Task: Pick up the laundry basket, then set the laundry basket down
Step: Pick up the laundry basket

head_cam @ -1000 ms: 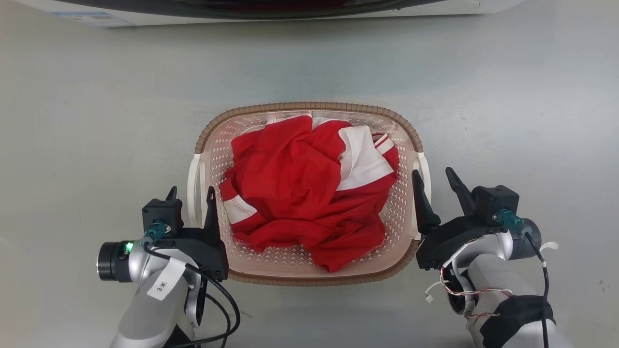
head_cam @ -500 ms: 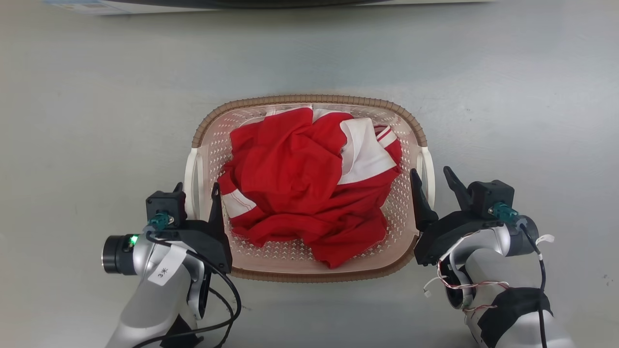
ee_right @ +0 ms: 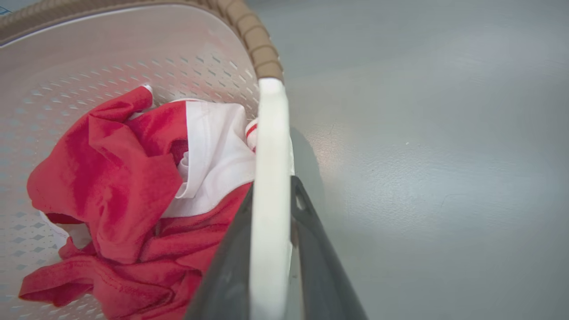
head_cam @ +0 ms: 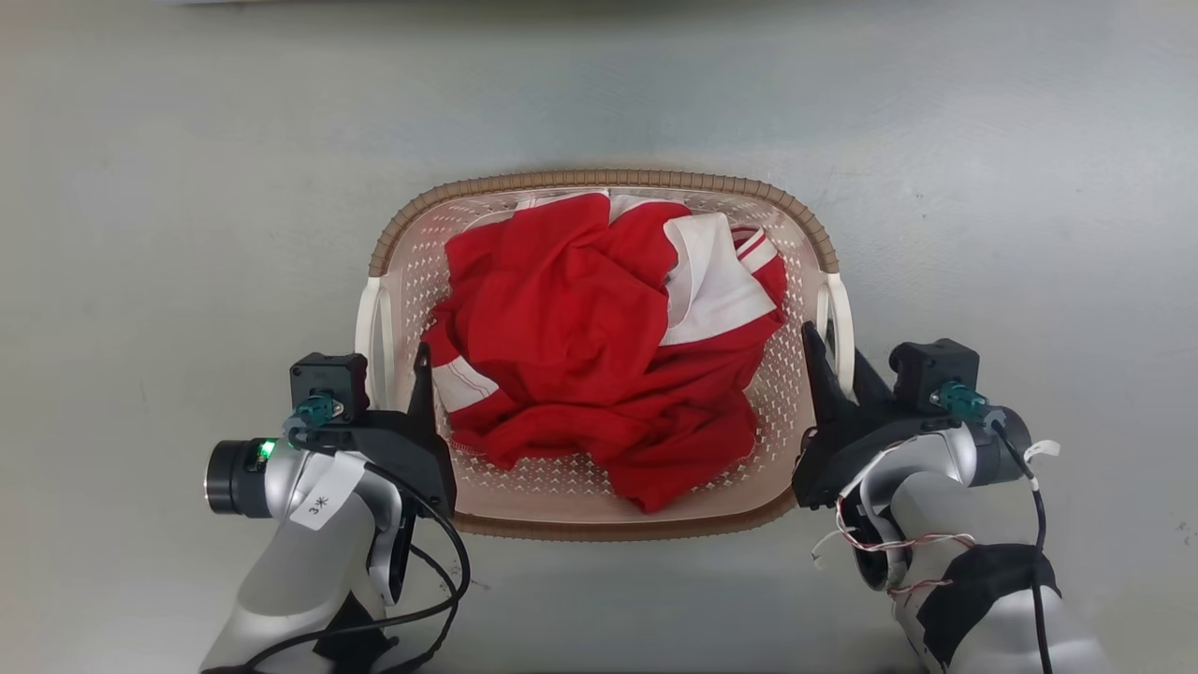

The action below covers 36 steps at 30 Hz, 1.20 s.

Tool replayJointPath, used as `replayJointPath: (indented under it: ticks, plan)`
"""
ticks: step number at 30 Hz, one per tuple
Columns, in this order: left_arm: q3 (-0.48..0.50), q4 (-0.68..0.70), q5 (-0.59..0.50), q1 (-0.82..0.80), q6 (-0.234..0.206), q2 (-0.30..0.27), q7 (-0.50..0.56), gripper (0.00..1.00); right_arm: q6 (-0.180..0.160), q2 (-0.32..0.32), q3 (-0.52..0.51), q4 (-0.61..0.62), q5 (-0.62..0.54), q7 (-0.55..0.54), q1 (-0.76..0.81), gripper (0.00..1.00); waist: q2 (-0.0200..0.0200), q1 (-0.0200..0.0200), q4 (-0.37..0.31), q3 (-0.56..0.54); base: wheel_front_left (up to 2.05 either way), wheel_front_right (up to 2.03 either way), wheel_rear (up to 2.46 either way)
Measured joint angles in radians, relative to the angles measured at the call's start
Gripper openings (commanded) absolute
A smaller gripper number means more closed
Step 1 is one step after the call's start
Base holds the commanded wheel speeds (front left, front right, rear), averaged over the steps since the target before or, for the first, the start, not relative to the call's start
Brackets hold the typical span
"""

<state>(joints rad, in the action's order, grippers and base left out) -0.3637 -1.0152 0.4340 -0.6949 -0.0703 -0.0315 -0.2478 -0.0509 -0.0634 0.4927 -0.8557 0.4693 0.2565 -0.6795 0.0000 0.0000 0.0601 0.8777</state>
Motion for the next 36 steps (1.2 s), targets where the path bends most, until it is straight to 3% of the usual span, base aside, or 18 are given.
replayJointPath:
  ticks: [1, 2, 18, 36]
  plan:
    - [-0.004, -0.001, 0.004, -0.001, 0.000, 0.000, 0.000, 0.19, 0.001, 0.001, 0.006, -0.003, 0.002, 0.000, -0.005, 0.00, 0.0000, 0.0000, 0.000, 0.001, 0.00, 0.00, 0.00]
    - [-0.008, -0.004, 0.007, -0.001, 0.000, 0.000, 0.000, 0.00, 0.002, 0.002, 0.009, -0.005, 0.007, 0.000, -0.008, 0.00, 0.0000, 0.0000, 0.000, 0.001, 0.00, 0.00, 0.00]
    - [-0.048, -0.046, 0.051, -0.021, 0.009, 0.001, 0.001, 0.00, -0.002, -0.004, 0.048, -0.051, 0.083, 0.000, -0.021, 0.00, 0.0000, 0.0000, -0.003, -0.039, 0.00, 0.00, 0.00]
    - [-0.115, -0.092, 0.087, -0.014, 0.018, 0.000, 0.001, 0.00, -0.003, -0.005, 0.119, -0.109, 0.176, -0.001, -0.022, 0.00, 0.0000, -0.0001, -0.024, -0.219, 0.00, 0.00, 0.00]
